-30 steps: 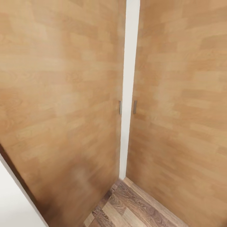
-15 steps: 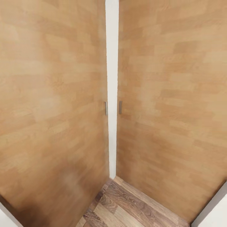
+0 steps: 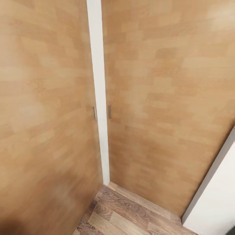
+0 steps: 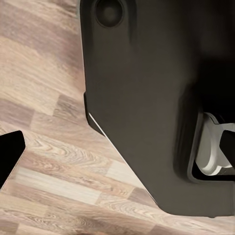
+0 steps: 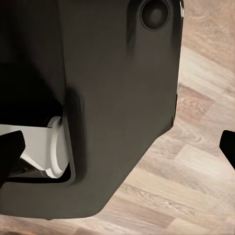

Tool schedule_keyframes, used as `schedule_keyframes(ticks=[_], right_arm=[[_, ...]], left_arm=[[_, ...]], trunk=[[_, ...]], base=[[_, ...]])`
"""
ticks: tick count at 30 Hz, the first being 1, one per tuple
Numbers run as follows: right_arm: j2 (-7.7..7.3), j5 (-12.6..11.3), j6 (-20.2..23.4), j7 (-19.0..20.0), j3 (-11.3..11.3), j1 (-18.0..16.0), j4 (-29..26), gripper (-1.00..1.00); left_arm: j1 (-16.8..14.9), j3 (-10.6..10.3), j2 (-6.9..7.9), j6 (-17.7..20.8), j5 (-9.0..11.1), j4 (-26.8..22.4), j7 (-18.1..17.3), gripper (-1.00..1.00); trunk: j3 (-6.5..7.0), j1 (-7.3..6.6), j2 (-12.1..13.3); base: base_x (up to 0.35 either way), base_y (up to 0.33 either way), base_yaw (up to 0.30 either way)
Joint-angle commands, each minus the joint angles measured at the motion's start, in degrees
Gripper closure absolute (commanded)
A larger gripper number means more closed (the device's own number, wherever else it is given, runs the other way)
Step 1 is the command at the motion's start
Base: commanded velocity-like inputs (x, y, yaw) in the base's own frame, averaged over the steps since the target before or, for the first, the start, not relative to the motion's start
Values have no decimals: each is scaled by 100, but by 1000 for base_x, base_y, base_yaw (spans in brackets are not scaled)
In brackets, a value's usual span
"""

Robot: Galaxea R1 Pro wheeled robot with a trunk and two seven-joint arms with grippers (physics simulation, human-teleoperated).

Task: Put all the toys in the child's room - the three board games (two on the bed and one on the table), the two jigsaw puzzles on the table, and the tennis ball on the table - inside the toy box on the table in the child's room.

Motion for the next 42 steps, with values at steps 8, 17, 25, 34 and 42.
schedule_keyframes(ticks=[8,17,25,34,42], right_arm=[[4,-6,-17,10,-3,1,-1,-100],[-4,-14,-17,12,-6,2,-1,-100],[-6,-15,-17,12,-4,5,-1,-100],[3,-15,-17,12,-4,7,-1,-100],[5,-15,-17,12,-2,7,0,-100]], left_arm=[[-3,-6,0,-25,-6,5,4,-100],[-3,-6,0,-25,-6,1,-1,-100],[-3,-6,-8,-25,-6,1,1,-100],[-4,-6,-8,-25,-6,9,-1,-100],[3,-6,-8,-25,-6,21,4,-100]], trunk=[[138,-175,316],[299,-372,677],[443,-548,998],[551,-680,1239],[551,-680,1239]], base=[[-57,0,-281],[-113,0,-281],[-5,0,-281],[0,0,-281],[0,0,-281]])
